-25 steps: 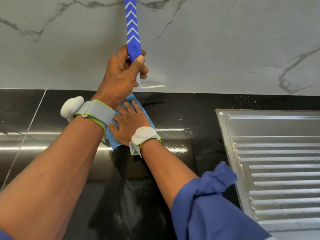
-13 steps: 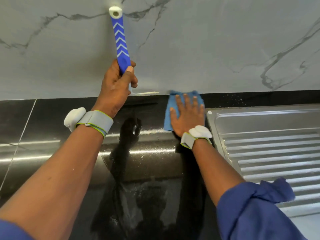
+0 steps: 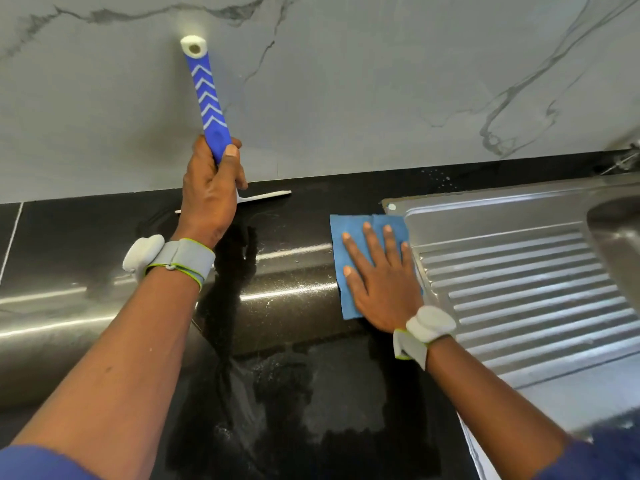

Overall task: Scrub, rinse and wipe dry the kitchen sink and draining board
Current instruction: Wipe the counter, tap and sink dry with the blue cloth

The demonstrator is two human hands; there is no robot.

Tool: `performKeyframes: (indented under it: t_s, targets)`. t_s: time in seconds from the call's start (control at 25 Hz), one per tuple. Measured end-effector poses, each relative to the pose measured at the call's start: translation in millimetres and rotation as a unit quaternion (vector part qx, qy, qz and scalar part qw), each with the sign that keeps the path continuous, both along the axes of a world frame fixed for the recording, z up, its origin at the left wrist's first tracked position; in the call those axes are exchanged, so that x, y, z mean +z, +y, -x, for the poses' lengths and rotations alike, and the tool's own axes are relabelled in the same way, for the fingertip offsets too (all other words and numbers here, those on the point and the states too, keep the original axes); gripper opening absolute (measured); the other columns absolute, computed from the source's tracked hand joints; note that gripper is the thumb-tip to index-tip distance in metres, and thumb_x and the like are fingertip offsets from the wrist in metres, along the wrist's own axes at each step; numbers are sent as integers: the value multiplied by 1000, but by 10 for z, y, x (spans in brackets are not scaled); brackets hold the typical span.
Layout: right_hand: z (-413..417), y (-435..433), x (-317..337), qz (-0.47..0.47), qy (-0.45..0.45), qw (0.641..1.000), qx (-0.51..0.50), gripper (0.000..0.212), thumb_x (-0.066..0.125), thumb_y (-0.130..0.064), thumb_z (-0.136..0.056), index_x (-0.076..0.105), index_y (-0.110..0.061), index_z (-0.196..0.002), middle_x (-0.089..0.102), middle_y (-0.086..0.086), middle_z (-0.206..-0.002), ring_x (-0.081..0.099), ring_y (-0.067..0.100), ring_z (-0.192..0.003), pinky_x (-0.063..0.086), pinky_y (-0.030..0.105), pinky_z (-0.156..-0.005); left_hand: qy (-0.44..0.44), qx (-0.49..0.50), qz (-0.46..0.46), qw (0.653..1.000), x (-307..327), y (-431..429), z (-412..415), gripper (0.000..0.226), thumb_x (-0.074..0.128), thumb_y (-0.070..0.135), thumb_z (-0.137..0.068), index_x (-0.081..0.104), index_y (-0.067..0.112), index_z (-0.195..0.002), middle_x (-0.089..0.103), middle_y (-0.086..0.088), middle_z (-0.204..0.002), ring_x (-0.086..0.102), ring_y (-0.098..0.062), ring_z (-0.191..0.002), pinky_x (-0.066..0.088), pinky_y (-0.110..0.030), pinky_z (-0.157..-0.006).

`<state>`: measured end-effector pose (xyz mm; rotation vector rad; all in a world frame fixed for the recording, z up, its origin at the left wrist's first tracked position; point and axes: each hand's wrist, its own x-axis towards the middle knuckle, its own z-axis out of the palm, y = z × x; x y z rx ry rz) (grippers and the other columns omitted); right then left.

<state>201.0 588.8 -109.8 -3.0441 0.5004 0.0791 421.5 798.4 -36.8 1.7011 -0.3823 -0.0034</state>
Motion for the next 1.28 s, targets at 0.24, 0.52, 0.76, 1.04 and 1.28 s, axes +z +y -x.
performKeyframes:
  t_s: [0.24,0.52,0.76,1.04,1.28]
  targets:
    - [-430,-130,-3,-7,4,998,-56,64,16,-60,-99,5,-40,-159,1,3,-169,-3,36,-154,2,58,-123,-7,17,-23,1000,30,6,53,38,42,47,-101,52,15,-118,54,0,-75,54,-12,-68,49,-23,-69]
    - [-1057,-231,41,-19,-9,996,-87,60,15,-52,-101,5,-39,-159,0,-1,-169,-5,37,-154,0,63,-120,-149,240,-95,955,123,139,347,62,52,53,-102,44,10,-145,53,-10,-138,54,-26,-124,41,-41,-108]
    - [-936,-413,28,-30,-15,993,-111,64,20,-62,-99,5,-43,-158,0,-4,-169,-4,35,-154,1,59,-122,-210,234,-187,931,55,-143,1073,71,63,49,-89,47,12,-147,37,-12,-158,35,-26,-147,26,-39,-112]
    - [-1000,-360,10,-41,-20,985,-167,64,17,-61,-100,1,-41,-159,-4,-3,-169,-9,34,-154,-1,60,-121,-209,193,-124,951,208,-192,516,59,45,-3,-93,45,7,-150,47,-13,-150,50,-23,-137,38,-18,-110]
    - [-1007,-371,24,-36,-25,985,-167,64,17,-61,-99,1,-41,-159,-3,-3,-169,-8,34,-154,0,60,-121,-173,143,-38,974,45,-85,382,60,41,-6,-92,48,16,-147,51,-3,-146,61,-33,-102,52,-54,-90]
